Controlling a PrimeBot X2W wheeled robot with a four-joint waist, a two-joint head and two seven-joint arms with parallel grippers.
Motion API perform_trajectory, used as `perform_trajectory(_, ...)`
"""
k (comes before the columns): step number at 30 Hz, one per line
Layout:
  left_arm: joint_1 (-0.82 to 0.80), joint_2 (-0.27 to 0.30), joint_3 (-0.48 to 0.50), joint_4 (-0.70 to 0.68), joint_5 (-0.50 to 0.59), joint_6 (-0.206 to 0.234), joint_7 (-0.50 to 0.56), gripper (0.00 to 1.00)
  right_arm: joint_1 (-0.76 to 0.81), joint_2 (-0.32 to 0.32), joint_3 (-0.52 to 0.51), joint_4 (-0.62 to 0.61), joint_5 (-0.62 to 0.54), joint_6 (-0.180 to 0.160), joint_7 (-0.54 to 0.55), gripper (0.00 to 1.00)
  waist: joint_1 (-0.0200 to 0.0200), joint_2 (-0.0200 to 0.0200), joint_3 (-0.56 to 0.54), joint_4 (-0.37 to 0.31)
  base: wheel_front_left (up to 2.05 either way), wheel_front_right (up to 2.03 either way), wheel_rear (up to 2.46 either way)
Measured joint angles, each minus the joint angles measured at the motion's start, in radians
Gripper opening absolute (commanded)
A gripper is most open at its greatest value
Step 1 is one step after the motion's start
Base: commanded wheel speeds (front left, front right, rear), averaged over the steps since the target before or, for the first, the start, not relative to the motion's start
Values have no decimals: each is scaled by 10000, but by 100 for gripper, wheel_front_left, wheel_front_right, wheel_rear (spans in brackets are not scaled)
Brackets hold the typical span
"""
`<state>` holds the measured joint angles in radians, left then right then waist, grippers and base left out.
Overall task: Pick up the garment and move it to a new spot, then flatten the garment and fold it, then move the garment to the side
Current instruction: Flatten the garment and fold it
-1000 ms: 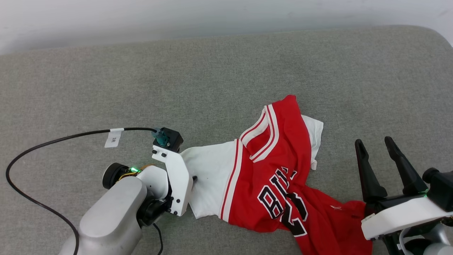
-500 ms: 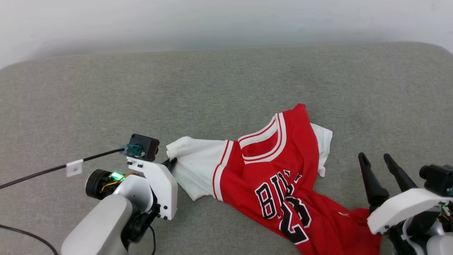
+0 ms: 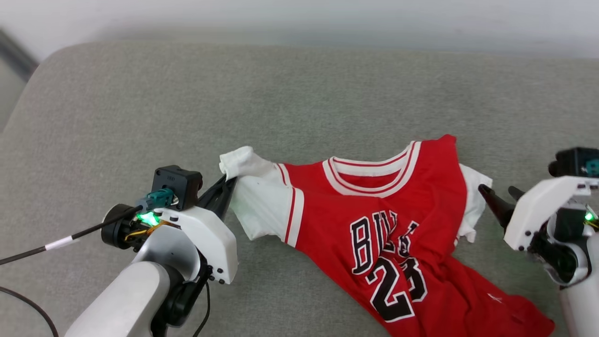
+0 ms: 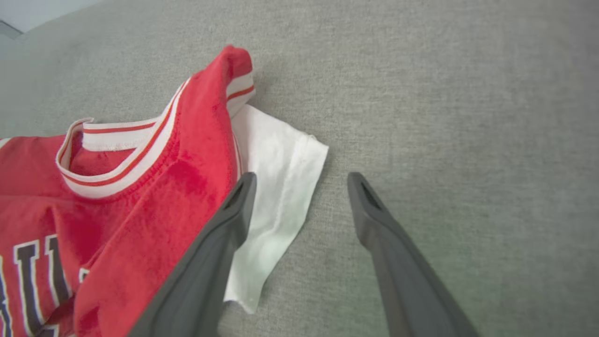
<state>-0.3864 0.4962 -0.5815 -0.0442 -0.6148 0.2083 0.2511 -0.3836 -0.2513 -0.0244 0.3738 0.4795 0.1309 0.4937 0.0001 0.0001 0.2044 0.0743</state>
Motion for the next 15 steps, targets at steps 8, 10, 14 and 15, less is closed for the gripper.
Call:
perform_trajectory(8, -37, -81, -128, -313, 52, -31, -92, 0, -1447, -525, 1064, 1726, 201, 0, 1377, 100, 0, 0, 569, 471, 0, 0, 0)
perform_trajectory(10, -75, -109, -144, -286, 52, -56, -138, 0, -1769, -648, 1279, 2079, 190, 4, 1615, 100, 0, 0, 703, 532, 0, 0, 0)
perform_trajectory(14, -92, -150, -155, -155, 36, -77, -215, 0, -2275, -677, 1542, 2708, 247, 8, 2238, 38, -1, 0, 861, 606, 0, 0, 0)
perform_trajectory(15, -92, -150, -153, -123, 31, -100, -219, 0, -2381, -683, 1618, 2794, 245, 8, 2393, 0, -1, 0, 864, 601, 0, 0, 0)
